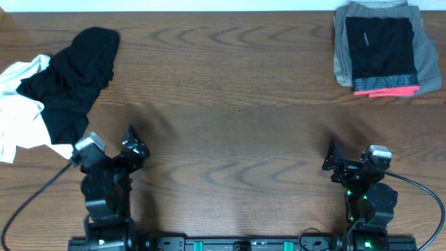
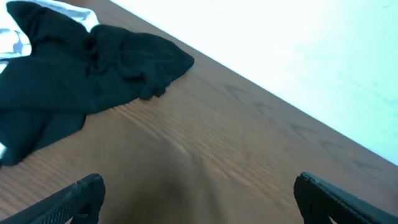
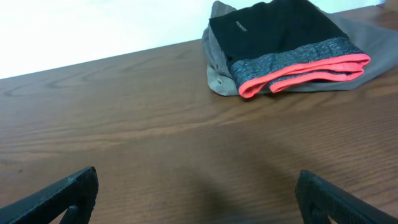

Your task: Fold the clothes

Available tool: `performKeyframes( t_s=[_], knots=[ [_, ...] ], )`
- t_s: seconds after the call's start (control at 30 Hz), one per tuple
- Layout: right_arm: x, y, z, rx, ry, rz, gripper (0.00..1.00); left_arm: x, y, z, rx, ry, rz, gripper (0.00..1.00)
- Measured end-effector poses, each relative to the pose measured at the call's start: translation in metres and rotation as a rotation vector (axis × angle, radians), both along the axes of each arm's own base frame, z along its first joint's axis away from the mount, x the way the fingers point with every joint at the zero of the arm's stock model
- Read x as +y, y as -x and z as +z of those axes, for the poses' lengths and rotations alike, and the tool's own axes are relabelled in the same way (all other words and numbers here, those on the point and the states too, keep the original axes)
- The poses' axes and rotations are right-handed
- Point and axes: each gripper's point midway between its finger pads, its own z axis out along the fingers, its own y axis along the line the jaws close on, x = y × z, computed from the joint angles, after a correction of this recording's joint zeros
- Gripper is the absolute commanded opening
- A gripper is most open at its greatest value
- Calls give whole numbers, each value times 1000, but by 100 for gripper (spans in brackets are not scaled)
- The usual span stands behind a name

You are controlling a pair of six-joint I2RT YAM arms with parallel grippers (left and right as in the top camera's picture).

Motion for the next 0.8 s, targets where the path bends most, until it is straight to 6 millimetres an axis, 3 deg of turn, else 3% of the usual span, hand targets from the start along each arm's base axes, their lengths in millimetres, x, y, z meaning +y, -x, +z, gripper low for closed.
performKeyframes(
  t_s=[0.13, 0.37, 0.6, 0.8],
  knots=[
    [0, 0, 0, 0, 0, 0, 99, -2, 3, -14, -50, -4, -8, 98],
    [0, 0, 0, 0, 0, 0, 99, -3, 7, -20, -120, -20, -15, 98],
    [0, 0, 0, 0, 0, 0, 99, -11, 11, 0, -198, -130, -60, 98],
    [0, 0, 0, 0, 0, 0, 99, -19, 12, 5, -208, -223, -107, 98]
  ],
)
